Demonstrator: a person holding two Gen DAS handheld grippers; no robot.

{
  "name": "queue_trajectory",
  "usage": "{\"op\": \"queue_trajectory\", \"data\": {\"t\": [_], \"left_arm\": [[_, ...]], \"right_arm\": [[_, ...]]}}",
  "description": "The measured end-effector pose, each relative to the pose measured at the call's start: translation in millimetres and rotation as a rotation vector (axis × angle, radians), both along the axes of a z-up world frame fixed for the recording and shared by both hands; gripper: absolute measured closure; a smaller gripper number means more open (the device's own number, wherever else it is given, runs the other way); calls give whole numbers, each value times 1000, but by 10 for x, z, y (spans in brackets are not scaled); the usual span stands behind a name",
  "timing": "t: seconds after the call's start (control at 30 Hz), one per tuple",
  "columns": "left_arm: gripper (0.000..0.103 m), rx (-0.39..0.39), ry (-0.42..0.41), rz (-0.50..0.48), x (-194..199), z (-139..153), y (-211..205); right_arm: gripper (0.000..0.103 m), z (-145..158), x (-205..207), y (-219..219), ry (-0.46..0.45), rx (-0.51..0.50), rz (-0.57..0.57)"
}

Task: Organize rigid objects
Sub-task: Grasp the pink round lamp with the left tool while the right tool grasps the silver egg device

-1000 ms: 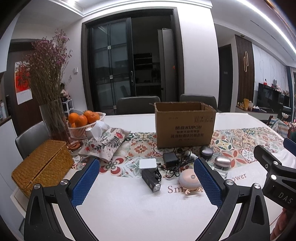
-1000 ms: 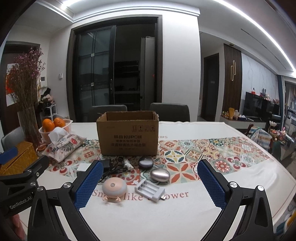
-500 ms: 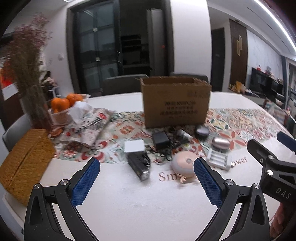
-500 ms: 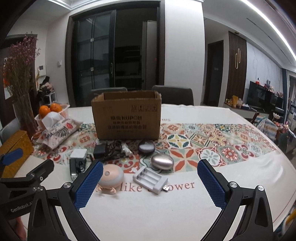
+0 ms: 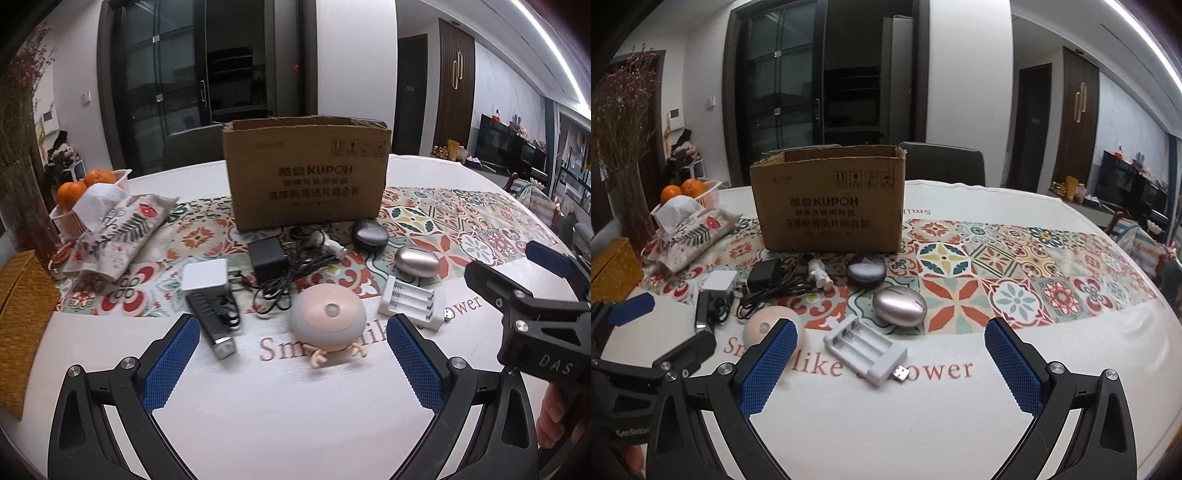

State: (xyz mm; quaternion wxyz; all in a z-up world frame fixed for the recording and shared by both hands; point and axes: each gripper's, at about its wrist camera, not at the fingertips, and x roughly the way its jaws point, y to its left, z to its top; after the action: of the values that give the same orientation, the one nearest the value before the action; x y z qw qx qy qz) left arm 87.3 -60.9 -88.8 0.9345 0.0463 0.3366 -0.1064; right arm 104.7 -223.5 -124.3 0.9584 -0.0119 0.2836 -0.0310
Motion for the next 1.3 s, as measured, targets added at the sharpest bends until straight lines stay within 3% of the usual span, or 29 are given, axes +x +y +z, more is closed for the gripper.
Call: {"op": "queue_trajectory", "data": {"t": [0.57,0.77,1.1,1.3], "left_arm": [[4,41,27,-12,355,-301,-363],[9,51,71,-17,435,-416,-387],[19,11,194,-5,597,-618,-366],[23,-10,227,-5,672,-689,-364]], "right_arm": [[1,-282,714,-331,115,49,192],[2,-397,874,-336,153,48,232],[7,-542,1079,-308,211,59,289],[10,-612,1172,-293,225,59,297]]}}
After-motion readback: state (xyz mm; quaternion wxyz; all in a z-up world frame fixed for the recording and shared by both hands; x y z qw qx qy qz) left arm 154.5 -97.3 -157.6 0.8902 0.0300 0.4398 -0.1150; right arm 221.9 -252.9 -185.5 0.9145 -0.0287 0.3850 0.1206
